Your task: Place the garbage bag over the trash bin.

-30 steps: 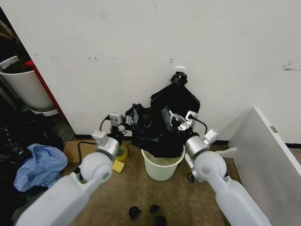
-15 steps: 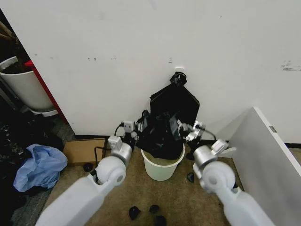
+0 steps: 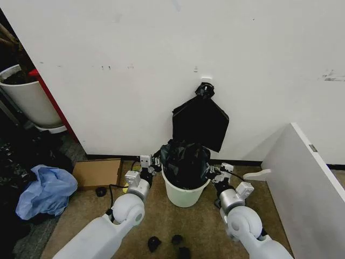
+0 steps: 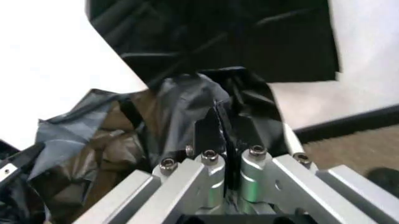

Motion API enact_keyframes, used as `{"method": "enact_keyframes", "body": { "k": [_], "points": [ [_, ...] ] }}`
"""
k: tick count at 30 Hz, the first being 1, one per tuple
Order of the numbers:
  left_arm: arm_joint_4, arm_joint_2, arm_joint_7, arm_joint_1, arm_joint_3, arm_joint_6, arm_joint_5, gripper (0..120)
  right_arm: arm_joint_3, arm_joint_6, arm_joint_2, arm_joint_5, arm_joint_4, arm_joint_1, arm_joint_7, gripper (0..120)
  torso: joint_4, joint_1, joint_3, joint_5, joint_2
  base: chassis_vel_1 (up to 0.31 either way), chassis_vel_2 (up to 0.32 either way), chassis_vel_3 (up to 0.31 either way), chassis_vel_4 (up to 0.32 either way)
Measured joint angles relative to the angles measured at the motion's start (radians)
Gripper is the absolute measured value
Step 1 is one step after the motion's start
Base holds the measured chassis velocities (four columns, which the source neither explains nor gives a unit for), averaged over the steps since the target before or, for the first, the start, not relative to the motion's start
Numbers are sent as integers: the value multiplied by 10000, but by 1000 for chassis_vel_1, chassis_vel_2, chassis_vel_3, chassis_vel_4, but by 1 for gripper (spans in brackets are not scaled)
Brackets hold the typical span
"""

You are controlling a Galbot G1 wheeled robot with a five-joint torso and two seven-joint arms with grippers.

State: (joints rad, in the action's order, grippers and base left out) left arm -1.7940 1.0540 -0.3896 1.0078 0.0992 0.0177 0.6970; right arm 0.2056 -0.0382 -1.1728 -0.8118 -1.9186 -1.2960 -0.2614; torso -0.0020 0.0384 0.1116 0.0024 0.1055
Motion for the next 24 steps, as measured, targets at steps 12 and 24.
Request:
{"method": "enact_keyframes", "body": {
  "k": [12,24],
  "points": [
    [-1194,-657,-374,2426,-1046,-339,-372,0,30,-156,75,885,119,-602,-732,0,1,0,0,2,0,0,0,0,0],
    [-1675,-883,-572,2769,-1309,-624,-271,0,126,-1307,575,989,-1068,-1448,-1597,0,0,-1,0,1,0,0,0,0,0]
  ]
}}
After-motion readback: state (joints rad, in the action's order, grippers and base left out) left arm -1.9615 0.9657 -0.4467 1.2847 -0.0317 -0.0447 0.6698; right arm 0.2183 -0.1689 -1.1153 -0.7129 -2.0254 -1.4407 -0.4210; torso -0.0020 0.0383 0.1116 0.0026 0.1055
